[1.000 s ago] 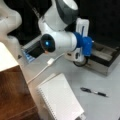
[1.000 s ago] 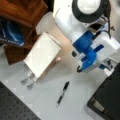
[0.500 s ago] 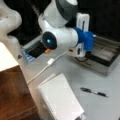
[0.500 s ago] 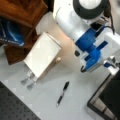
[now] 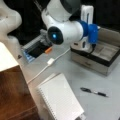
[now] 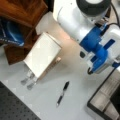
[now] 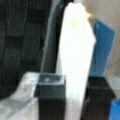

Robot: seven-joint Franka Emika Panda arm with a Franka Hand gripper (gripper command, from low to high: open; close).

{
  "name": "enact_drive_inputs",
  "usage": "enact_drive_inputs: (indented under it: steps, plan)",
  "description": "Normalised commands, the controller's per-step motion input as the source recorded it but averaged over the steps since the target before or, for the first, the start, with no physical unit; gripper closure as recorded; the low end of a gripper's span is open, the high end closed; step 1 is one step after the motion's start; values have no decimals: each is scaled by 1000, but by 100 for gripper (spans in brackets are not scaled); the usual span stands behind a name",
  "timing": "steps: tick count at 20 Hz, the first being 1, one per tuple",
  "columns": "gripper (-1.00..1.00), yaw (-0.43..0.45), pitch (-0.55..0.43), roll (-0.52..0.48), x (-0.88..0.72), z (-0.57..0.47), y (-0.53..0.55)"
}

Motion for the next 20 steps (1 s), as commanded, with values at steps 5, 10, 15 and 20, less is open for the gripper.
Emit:
enact_drive_inputs:
  steps: [5, 10, 15, 20]
  plan:
    - [100, -130, 78, 12, 167, 174, 226]
    - [100, -138, 75, -27, 204, 149, 278]
    - [100, -117, 75, -28, 172, 121, 262]
    - [100, -95, 62, 9, 157, 46, 159]
